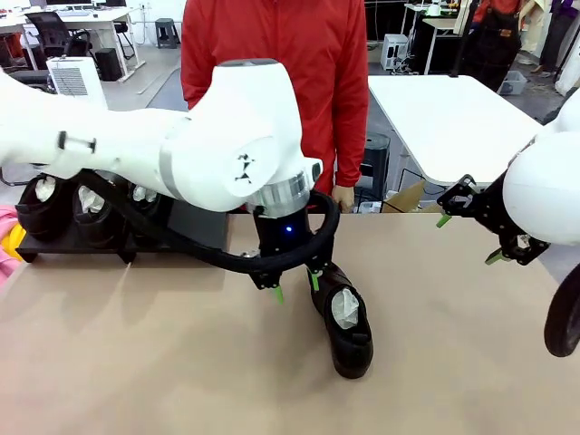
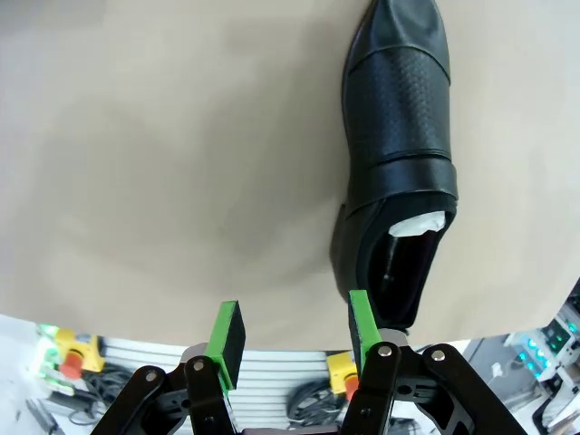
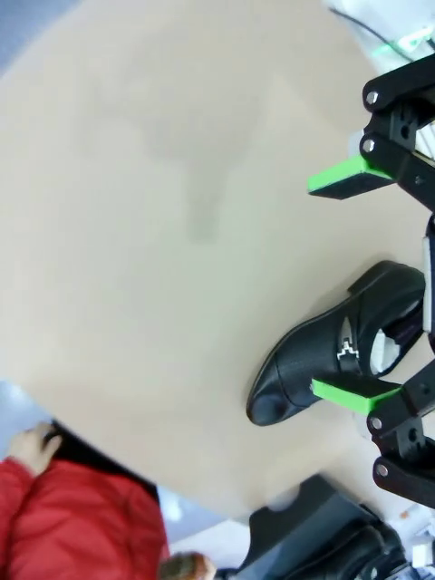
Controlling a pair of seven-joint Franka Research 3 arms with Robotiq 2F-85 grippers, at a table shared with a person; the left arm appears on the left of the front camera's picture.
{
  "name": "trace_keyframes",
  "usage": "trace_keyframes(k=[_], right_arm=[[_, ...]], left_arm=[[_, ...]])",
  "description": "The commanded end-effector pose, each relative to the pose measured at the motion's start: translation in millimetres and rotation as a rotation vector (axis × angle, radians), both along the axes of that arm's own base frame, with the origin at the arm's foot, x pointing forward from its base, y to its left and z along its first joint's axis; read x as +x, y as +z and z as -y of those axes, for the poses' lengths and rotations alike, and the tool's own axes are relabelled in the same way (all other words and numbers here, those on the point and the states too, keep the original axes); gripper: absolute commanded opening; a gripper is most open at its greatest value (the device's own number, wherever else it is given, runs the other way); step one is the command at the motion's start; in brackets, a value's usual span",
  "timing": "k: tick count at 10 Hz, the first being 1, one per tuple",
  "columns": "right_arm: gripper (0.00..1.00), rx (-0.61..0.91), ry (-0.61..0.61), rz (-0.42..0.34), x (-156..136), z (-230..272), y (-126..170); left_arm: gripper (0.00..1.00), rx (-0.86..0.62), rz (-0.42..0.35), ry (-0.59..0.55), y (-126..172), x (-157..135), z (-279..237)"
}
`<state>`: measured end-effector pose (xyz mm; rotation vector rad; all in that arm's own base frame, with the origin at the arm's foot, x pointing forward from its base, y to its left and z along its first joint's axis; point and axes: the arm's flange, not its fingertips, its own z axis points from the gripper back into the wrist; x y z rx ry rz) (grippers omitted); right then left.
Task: Organize the shoes by placing them on the stand.
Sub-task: Place the Shoe from the middle of the table onto the Shoes Stand.
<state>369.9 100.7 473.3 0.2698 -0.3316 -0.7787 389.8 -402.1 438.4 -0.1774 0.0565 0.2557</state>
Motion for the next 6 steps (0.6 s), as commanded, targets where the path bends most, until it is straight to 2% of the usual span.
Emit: trace_keyframes(k=[1, 6], right_arm=[[1.0, 0.011, 0.062, 0.012, -0.4, -4.3, 1.2], [1.0, 0.011, 0.062, 0.012, -0.4, -4.3, 1.2]], left_arm=[[0.61, 0.009, 0.013, 0.053, -4.3, 1.9, 20.5], [0.61, 0.06, 0.017, 0.009, -32.2, 4.2, 50.6]])
